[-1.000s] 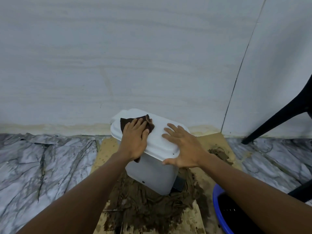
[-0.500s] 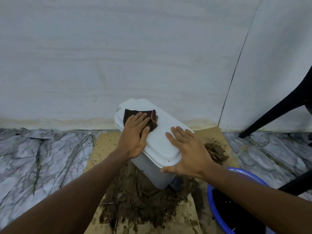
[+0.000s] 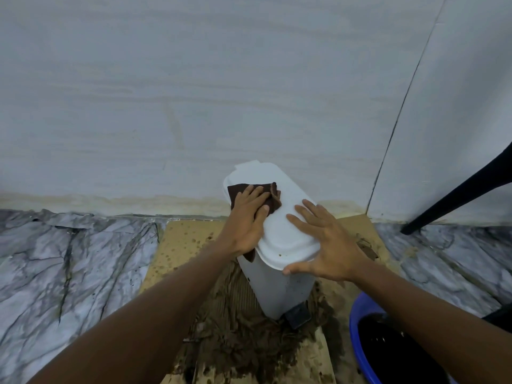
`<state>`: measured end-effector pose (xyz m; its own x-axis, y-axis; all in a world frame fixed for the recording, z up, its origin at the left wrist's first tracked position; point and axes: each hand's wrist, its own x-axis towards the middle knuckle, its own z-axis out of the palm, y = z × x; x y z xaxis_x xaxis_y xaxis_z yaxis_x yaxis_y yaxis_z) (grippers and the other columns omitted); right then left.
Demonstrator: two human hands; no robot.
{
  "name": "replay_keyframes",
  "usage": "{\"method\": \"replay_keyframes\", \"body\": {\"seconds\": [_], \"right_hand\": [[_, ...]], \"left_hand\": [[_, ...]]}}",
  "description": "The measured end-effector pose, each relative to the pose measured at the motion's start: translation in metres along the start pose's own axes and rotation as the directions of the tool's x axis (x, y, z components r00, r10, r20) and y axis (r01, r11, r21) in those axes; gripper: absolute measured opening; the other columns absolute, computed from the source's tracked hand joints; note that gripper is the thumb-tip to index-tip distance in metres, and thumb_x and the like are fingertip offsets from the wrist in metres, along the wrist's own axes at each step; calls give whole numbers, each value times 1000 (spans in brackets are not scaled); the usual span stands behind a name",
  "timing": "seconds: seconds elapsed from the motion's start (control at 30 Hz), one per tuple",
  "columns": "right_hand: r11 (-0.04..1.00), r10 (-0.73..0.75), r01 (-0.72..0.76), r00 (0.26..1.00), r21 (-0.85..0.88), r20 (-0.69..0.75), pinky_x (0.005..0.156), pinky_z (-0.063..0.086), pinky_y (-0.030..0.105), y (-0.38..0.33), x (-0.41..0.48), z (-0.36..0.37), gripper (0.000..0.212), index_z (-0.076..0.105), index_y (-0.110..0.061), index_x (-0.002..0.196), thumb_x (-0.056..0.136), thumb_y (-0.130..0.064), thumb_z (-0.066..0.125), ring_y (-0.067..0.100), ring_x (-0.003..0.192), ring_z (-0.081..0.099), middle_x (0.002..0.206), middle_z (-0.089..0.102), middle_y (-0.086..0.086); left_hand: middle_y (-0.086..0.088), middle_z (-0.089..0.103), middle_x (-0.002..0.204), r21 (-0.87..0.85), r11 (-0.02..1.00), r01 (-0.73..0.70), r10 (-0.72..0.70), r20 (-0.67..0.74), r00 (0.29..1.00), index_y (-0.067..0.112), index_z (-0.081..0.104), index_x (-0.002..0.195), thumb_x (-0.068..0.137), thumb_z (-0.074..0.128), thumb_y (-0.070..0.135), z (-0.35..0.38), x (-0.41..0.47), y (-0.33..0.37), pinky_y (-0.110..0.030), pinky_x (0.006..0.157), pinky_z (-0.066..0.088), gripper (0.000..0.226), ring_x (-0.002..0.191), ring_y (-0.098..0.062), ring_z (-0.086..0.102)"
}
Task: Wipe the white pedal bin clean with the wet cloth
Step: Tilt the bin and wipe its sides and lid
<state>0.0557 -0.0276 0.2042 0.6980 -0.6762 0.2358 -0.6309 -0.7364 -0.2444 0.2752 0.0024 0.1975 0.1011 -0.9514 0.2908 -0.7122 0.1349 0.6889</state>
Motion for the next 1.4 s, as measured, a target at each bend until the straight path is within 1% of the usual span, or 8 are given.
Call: {"method": "replay_keyframes", "body": {"seconds": [0.2, 0.33, 0.47, 0.63, 0.7, 0.87, 1.2, 1.4], "right_hand": [[994, 92, -88, 993, 57, -73, 126, 7, 40, -39, 37, 12, 128, 35, -27, 152, 49, -103, 32, 16, 153, 12, 163, 22, 1], [974, 214, -203, 969, 97, -126, 125, 3, 38, -71, 60, 15, 117, 34, -25, 153, 59, -93, 49, 18, 152, 13, 164, 21, 4], [979, 203, -197, 965, 54, -166, 124, 4, 37, -74, 49, 26, 119, 35, -23, 152, 58, -94, 47, 19, 152, 15, 163, 23, 6], [992, 120, -122, 991, -30, -65, 124, 9, 41, -67, 29, 25, 127, 35, -25, 152, 50, -100, 39, 21, 151, 18, 163, 25, 4], [998, 36, -33, 998, -54, 45, 123, 1, 36, -56, 25, 18, 121, 27, -32, 154, 54, -96, 49, 16, 152, 11, 165, 18, -3], [994, -56, 38, 982, 101, 179, 118, -14, 28, -38, 18, 8, 110, 12, -34, 157, 72, -68, 72, 9, 152, -11, 166, -1, -8], [994, -16, -3, 984, 107, 177, 121, -10, 28, -36, 19, 10, 119, 5, -18, 159, 73, -66, 73, 11, 152, -9, 167, -3, -3], [991, -40, 20, 988, 134, 152, 119, -12, 27, -36, 25, 17, 119, 7, -18, 159, 72, -65, 74, 10, 152, -9, 166, -1, -4]], "left_hand": [[-2, 23, 165, -60, 983, 173, -178, -71, 982, 18, 47, 148, 107, 40, 25, -28, 28, -8, -39, 124, 13, 42, 153, -21, 15], [5, 36, 159, -153, 959, 237, -240, -1, 971, 25, 53, 144, 105, 44, 28, -51, 45, -16, -40, 116, 31, 41, 143, -23, 37], [7, 29, 162, -106, 973, 205, -201, 52, 978, 25, 45, 149, 107, 40, 26, -51, 36, -11, -24, 105, 25, 43, 145, -20, 30], [6, 7, 168, -94, 968, 233, -223, 107, 969, 27, 34, 155, 108, 37, 30, -45, 2, -12, -35, 121, 17, 47, 153, -20, 14], [4, 3, 168, -165, 946, 278, -261, 119, 958, 26, 32, 156, 109, 35, 26, -45, -15, -12, -37, 124, 14, 47, 154, -17, 8], [4, 17, 166, -350, 869, 351, -313, 162, 936, 18, 39, 152, 98, 40, -3, -53, -52, -4, -33, 123, 18, 58, 152, -14, 16], [7, 19, 165, -204, 958, 203, -163, 198, 967, 27, 45, 149, 91, 71, 9, -52, -81, -4, -42, 121, 30, 67, 151, -15, 19], [1, 55, 144, -313, 918, 245, -222, 109, 969, 17, 62, 135, 85, 70, -7, -72, -76, -12, -37, 112, 43, 56, 129, -7, 54]]}}
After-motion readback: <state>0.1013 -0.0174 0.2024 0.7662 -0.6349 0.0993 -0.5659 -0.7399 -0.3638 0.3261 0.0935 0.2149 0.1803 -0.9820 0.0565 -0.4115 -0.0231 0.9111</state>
